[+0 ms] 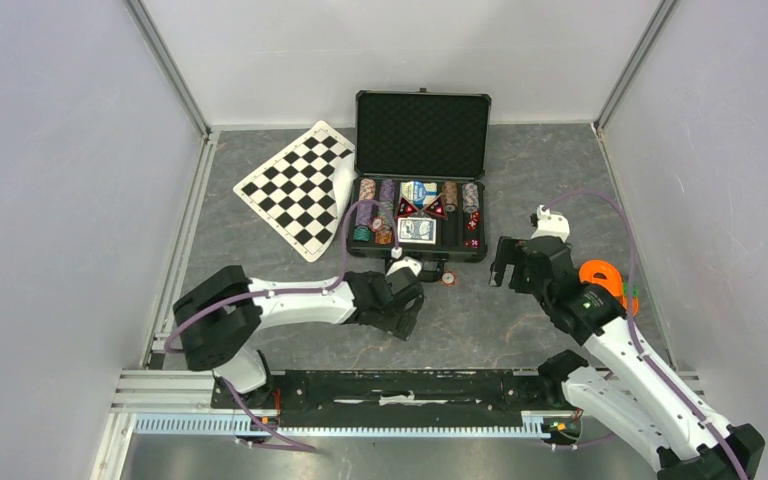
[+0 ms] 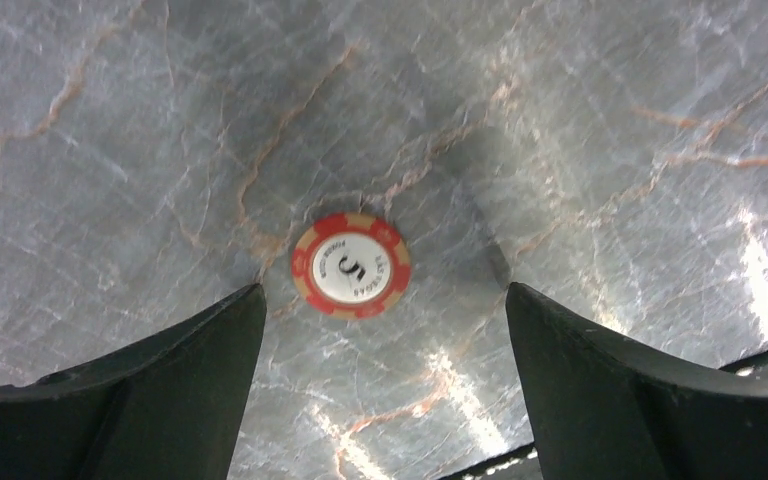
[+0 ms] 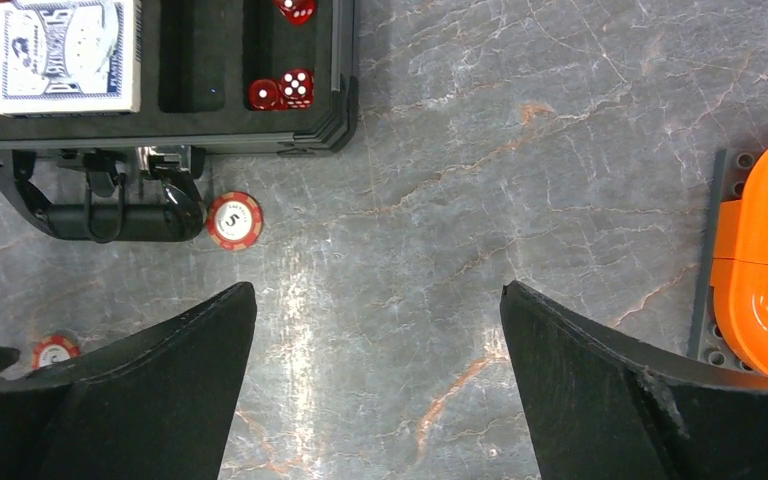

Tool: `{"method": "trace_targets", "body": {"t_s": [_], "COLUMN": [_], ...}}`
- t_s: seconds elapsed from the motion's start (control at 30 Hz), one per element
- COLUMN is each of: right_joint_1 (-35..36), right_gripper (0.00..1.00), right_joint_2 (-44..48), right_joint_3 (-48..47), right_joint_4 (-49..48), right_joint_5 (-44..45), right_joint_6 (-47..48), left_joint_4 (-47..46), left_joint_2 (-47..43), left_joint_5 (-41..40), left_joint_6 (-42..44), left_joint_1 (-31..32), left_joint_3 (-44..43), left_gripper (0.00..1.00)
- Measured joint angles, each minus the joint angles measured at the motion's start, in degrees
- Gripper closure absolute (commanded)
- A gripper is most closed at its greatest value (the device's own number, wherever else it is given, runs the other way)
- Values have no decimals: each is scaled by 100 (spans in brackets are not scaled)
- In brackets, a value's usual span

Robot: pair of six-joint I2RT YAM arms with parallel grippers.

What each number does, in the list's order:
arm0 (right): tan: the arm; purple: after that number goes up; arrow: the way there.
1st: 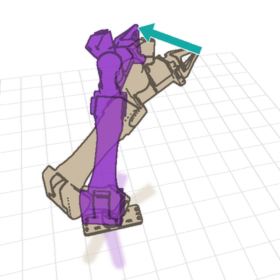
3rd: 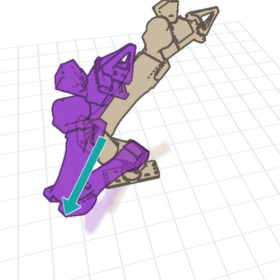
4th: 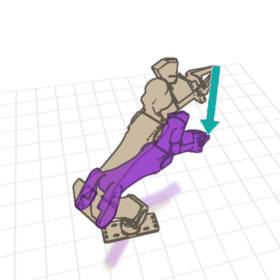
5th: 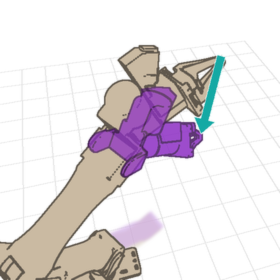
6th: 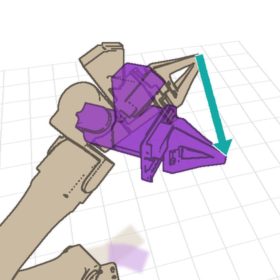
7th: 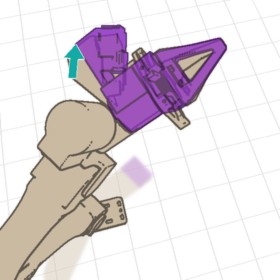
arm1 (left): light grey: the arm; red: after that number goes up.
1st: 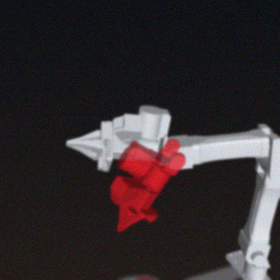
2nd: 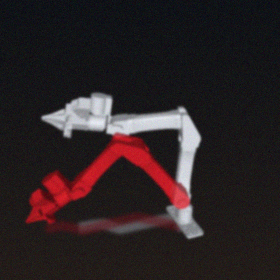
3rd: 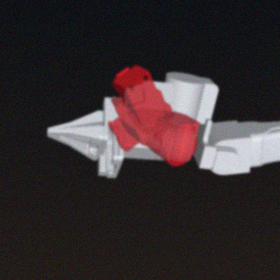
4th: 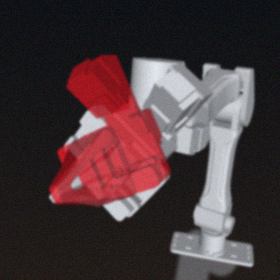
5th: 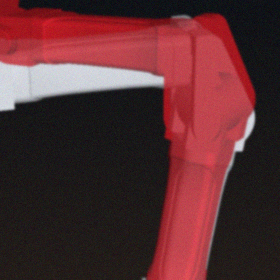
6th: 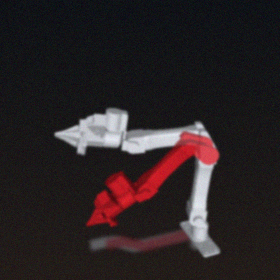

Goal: Pack up texas hold em set

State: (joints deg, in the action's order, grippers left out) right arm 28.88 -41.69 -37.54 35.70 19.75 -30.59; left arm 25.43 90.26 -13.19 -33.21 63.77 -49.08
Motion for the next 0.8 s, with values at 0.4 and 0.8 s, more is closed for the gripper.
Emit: {"method": "trace_targets", "body": {"t_s": [0.4, 0.8], "right_joint_1": [0, 0], "right_gripper": [2, 2], "right_joint_2": [448, 439], "right_joint_3": [181, 181], "right_joint_4": [-186, -223], "right_joint_5": [240, 299], "right_joint_6": [411, 525], "left_joint_4": [192, 243], "left_joint_2": [485, 485], "left_joint_5": [-142, -138], "left_joint_6": [-7, -85], "left_joint_1": [-9, -109], "left_joint_3": [-501, -501], "left_gripper": [29, 51]}}
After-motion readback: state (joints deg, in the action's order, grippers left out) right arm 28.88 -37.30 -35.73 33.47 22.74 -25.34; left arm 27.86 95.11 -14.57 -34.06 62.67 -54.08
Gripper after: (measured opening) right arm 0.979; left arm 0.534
